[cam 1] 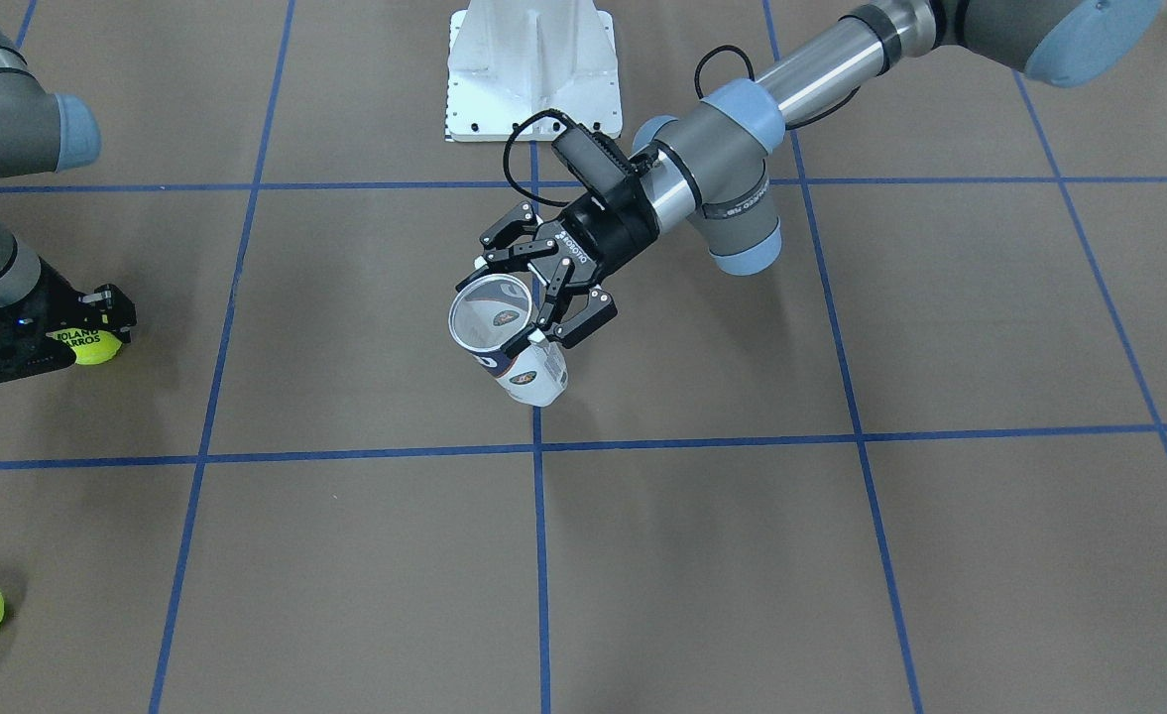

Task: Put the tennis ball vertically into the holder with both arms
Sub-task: 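Hold the can with the left gripper while the right grasps the nearer ball, then carry the yellow ball with the right gripper over the can's open top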

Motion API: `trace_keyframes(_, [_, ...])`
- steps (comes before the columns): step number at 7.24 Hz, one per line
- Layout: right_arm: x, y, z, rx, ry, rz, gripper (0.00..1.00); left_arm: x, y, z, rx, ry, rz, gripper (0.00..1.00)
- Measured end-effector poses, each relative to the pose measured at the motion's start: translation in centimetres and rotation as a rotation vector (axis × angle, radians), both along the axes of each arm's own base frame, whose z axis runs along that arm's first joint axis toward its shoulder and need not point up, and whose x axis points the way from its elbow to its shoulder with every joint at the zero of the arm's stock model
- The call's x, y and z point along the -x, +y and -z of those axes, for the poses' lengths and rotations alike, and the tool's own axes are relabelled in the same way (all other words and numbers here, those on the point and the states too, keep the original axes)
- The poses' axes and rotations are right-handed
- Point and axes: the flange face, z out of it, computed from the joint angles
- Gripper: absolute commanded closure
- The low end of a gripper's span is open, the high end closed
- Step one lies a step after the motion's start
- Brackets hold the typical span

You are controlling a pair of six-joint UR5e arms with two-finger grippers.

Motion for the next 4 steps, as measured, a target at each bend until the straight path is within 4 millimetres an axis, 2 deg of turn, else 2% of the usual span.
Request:
trace_keyframes(2, [0.0,0.2,1.2,0.030,-0.055,0.016,1.00,0.0,0.0,-0.1,0.001,0.000,0.000,0.21])
trace_keyframes(3, [-0.3,-0.1,3.3,0.026,-0.095,0.008,1.00,0.0,0.0,-0.1,0.001,-0.001,0.000,0.21])
trace_keyframes(4, [0.2,-1.0,6.4,0.021,-0.131,-0.030,1.00,-0.1,0.1,-0.5,0.004,-0.004,-0.002,0.21])
